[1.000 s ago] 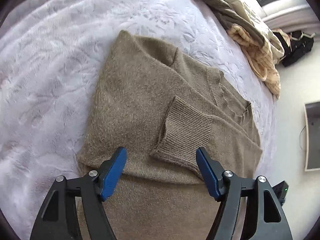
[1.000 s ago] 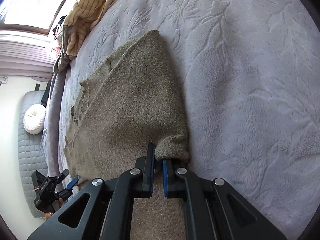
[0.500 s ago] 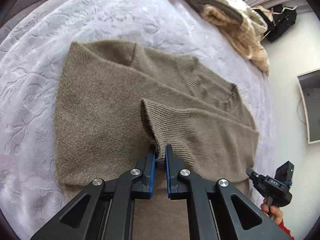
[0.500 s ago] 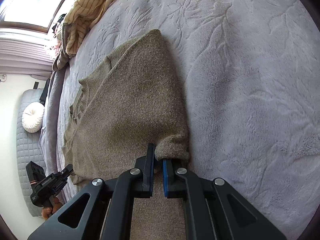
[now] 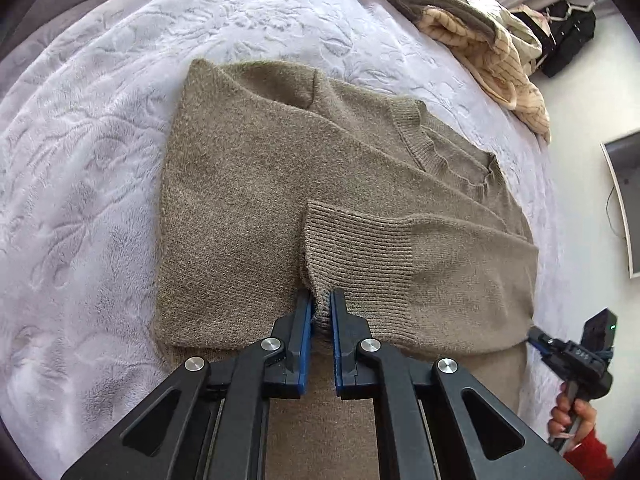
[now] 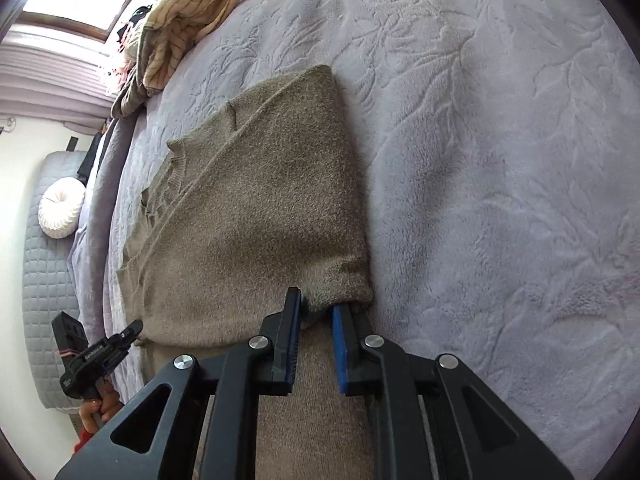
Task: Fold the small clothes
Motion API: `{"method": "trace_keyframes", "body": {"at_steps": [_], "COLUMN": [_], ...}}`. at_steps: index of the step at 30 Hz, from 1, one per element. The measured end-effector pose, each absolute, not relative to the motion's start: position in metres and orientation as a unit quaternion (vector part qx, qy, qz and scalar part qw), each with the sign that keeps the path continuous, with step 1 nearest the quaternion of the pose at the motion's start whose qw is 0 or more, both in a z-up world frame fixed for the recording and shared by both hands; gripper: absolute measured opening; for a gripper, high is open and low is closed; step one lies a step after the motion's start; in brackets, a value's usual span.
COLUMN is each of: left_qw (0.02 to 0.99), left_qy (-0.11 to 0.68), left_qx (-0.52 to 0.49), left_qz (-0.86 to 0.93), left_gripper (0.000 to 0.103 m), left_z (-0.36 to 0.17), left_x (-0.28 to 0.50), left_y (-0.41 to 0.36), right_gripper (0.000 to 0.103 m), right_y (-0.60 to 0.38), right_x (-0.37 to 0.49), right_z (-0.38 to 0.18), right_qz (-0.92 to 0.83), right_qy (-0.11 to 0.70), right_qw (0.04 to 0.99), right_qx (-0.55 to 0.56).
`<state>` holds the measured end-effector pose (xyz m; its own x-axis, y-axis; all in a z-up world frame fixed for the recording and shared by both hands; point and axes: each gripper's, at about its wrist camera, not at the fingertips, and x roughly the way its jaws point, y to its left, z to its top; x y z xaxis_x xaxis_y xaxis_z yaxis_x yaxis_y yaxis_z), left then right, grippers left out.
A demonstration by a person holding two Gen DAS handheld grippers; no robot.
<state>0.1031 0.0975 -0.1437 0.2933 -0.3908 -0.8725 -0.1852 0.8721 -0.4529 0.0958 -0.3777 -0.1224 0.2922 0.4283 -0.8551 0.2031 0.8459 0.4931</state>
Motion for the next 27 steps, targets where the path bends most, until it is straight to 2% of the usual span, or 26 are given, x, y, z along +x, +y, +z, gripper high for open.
{"method": "trace_keyframes", "body": {"at_steps": [1, 4, 5, 9, 10, 11, 15, 18, 27], "left_qw": [0.767, 0.766, 0.765, 0.764, 0.764, 0.766, 0.771, 0.769, 0.779], "left_qy": [0.591, 0.594, 0.595, 0.597, 0.598, 0.598, 0.598, 0.603, 0.604], "left_qx": [-0.239, -0.238, -0.24, -0.237, -0.235, -0.231, -0.211, -0.205, -0.167], "left_qz": [-0.067, -0.06, -0.059, -0.056, -0.055, -0.054, -0.058, -0.054, -0.035], "left_gripper": [0.01, 0.01, 0.01, 0.01, 0.01, 0.01, 0.01, 0.01, 0.01], "left_z": [-0.143, -0.145, -0.146, -0.148, -0.147, -0.145, -0.141, -0.147, -0.132], "left_x": [0.104, 0.106, 0.106, 0.106, 0.107, 0.107, 0.107, 0.109, 0.099], "left_y": [0.096, 0.093, 0.093, 0.092, 0.09, 0.09, 0.085, 0.081, 0.089], "right_gripper": [0.022, 0.045, 0.045, 0.043, 0.023, 0.016, 0.014, 0.014, 0.02], "right_y": [-0.381, -0.398, -0.404, -0.411, -0.407, -0.403, -0.395, -0.386, -0.378], "right_x": [0.094, 0.093, 0.095, 0.103, 0.104, 0.105, 0.106, 0.11, 0.099], "right_z": [-0.118, -0.115, -0.118, -0.151, -0.155, -0.154, -0.124, -0.135, -0.124], "right_qz": [0.072, 0.044, 0.036, 0.044, 0.05, 0.059, 0.077, 0.055, 0.024], "right_qy": [0.585, 0.565, 0.56, 0.583, 0.589, 0.594, 0.586, 0.623, 0.614], "right_qw": [0.762, 0.773, 0.769, 0.718, 0.712, 0.709, 0.747, 0.752, 0.765], "right_qx": [0.268, 0.285, 0.304, 0.377, 0.378, 0.376, 0.305, 0.209, 0.192]}}
